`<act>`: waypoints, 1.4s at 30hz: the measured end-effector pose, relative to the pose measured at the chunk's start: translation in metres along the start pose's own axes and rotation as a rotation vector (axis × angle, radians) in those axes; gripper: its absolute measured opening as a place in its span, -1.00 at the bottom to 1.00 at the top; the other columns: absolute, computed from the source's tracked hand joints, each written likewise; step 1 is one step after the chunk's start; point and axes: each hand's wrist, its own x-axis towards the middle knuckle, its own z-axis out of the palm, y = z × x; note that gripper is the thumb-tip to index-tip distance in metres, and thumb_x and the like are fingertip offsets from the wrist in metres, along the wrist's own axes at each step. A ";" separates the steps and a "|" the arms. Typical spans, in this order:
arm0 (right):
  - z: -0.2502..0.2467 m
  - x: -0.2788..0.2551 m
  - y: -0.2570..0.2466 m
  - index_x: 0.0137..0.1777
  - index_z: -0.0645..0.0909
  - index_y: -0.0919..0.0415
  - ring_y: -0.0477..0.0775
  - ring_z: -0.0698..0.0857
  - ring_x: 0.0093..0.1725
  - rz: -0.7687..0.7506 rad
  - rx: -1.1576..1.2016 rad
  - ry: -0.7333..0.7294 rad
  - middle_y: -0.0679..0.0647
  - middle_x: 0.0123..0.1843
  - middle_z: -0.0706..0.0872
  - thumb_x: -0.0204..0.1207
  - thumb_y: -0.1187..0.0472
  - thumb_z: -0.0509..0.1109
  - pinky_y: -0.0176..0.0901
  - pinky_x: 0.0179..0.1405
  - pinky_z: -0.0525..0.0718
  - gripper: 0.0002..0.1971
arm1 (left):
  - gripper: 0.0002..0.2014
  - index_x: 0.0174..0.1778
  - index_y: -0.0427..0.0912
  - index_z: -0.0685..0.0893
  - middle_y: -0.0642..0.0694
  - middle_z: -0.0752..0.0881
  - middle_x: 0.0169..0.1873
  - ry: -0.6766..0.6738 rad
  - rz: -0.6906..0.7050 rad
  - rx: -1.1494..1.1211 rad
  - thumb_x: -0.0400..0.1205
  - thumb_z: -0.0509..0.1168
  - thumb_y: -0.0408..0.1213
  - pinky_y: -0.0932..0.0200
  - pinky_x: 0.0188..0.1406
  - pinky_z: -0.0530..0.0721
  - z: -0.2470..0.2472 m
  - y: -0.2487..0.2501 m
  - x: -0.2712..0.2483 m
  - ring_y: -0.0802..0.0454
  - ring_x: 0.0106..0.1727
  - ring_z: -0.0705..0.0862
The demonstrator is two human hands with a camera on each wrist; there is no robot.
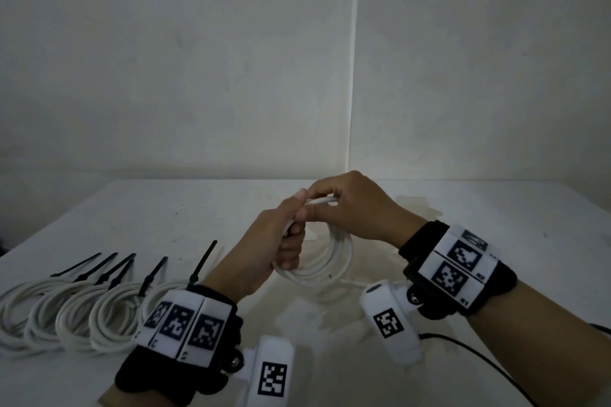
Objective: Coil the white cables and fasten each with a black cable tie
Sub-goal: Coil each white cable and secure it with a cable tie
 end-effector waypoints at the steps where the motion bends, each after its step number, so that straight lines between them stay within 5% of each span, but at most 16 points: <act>1: -0.001 -0.001 0.000 -0.14 0.77 0.06 -0.09 0.70 -0.23 -0.006 0.031 0.002 -0.02 -0.19 0.80 0.29 -0.21 0.41 -0.10 -0.14 0.60 -0.63 | -0.55 -0.50 -0.08 0.21 0.05 0.15 -0.67 0.002 -0.004 -0.003 0.63 0.11 0.06 0.30 -0.67 0.14 0.000 0.000 -0.001 0.15 -0.67 0.10; 5: -0.006 0.000 0.005 -0.15 0.72 0.41 0.11 0.57 -0.41 -0.079 0.127 0.026 0.30 -0.34 0.70 0.47 -0.11 0.23 -0.20 -0.34 0.49 -0.48 | -0.53 -0.57 -0.06 0.18 0.05 0.12 -0.68 0.071 -0.013 -0.119 0.57 0.17 0.05 0.34 -0.71 0.12 0.001 -0.002 -0.003 0.16 -0.71 0.07; 7: -0.003 -0.003 0.006 0.00 0.71 0.32 0.15 0.62 -0.34 -0.048 0.187 0.007 0.23 -0.29 0.74 0.57 -0.06 0.13 -0.19 -0.29 0.52 -0.53 | -0.50 -0.61 -0.06 0.20 0.06 0.12 -0.70 0.140 0.012 -0.201 0.61 0.17 0.01 0.37 -0.73 0.13 0.004 -0.002 -0.002 0.16 -0.73 0.08; 10: 0.001 -0.010 0.002 0.15 0.67 0.21 -0.07 0.56 -0.31 0.030 0.285 0.004 0.01 -0.24 0.72 0.53 -0.18 -0.03 -0.29 -0.27 0.47 -0.41 | -0.50 -0.58 -0.07 0.17 0.06 0.11 -0.72 0.220 0.048 -0.311 0.65 0.15 -0.02 0.38 -0.76 0.14 0.009 -0.001 0.001 0.16 -0.75 0.08; 13: 0.004 -0.014 0.001 0.17 0.62 0.06 -0.03 0.66 -0.12 0.047 0.198 0.071 -0.14 -0.17 0.71 0.41 -0.31 0.13 -0.17 -0.08 0.55 -0.45 | -0.51 -0.56 -0.09 0.18 0.06 0.12 -0.76 0.236 0.066 -0.387 0.65 0.14 -0.02 0.37 -0.78 0.12 0.015 0.001 0.003 0.17 -0.78 0.09; 16: 0.007 -0.014 0.007 0.07 0.62 -0.05 -0.03 0.62 -0.13 0.039 0.032 0.205 -0.16 -0.24 0.68 0.41 -0.27 0.34 -0.17 -0.17 0.54 -0.63 | -0.50 -0.58 -0.10 0.20 0.06 0.13 -0.78 0.240 0.086 -0.484 0.65 0.15 -0.01 0.38 -0.80 0.14 0.016 0.006 0.005 0.18 -0.79 0.10; 19: 0.009 -0.016 0.007 -0.13 0.61 0.14 -0.17 0.60 -0.32 0.071 0.281 0.206 -0.05 -0.33 0.68 0.56 -0.05 0.28 -0.35 -0.25 0.50 -0.74 | -0.50 -0.57 -0.09 0.19 0.06 0.12 -0.77 0.258 0.117 -0.559 0.65 0.16 0.00 0.37 -0.81 0.17 0.014 0.010 0.006 0.18 -0.80 0.10; 22: 0.014 -0.019 0.001 -0.04 0.52 0.21 -0.18 0.66 -0.40 0.121 0.606 0.183 -0.07 -0.40 0.70 0.62 0.10 0.20 -0.38 -0.31 0.61 -0.82 | -0.48 -0.60 -0.10 0.20 0.05 0.13 -0.79 0.249 0.123 -0.641 0.65 0.16 0.01 0.38 -0.83 0.19 0.017 0.009 0.007 0.18 -0.81 0.11; 25: 0.017 -0.019 -0.003 -0.01 0.50 0.31 -0.12 0.64 -0.54 0.127 0.670 0.233 -0.10 -0.58 0.59 0.63 0.10 0.17 -0.34 -0.44 0.61 -0.75 | -0.44 -0.68 -0.10 0.25 0.05 0.14 -0.82 0.233 0.111 -0.688 0.65 0.13 0.04 0.40 -0.83 0.22 0.020 0.005 0.008 0.19 -0.83 0.13; 33: 0.018 -0.016 -0.004 -0.10 0.52 0.27 -0.18 0.50 -0.65 0.097 0.585 0.352 0.04 -0.55 0.48 0.64 0.10 0.16 -0.44 -0.58 0.46 -0.76 | -0.54 -0.55 -0.07 0.20 0.07 0.14 -0.77 0.230 0.164 -0.560 0.38 0.22 0.18 0.35 -0.76 0.29 0.027 0.002 0.005 0.20 -0.77 0.14; 37: 0.013 -0.015 -0.002 -0.17 0.52 0.15 -0.14 0.49 -0.64 0.088 0.554 0.381 0.02 -0.56 0.46 0.64 0.07 0.16 -0.37 -0.56 0.47 -0.77 | -0.54 -0.52 -0.10 0.23 0.08 0.20 -0.74 0.276 0.186 -0.416 0.63 0.13 0.05 0.29 -0.61 0.46 0.033 0.003 0.004 0.17 -0.73 0.22; 42: 0.012 -0.016 0.002 -0.19 0.53 0.04 -0.12 0.51 -0.65 0.073 0.475 0.392 -0.02 -0.59 0.48 0.63 0.02 0.16 -0.25 -0.52 0.49 -0.78 | -0.52 -0.48 -0.16 0.33 0.06 0.39 -0.69 0.358 0.247 -0.181 0.64 0.04 0.10 0.14 -0.34 0.53 0.037 -0.003 0.002 0.14 -0.66 0.51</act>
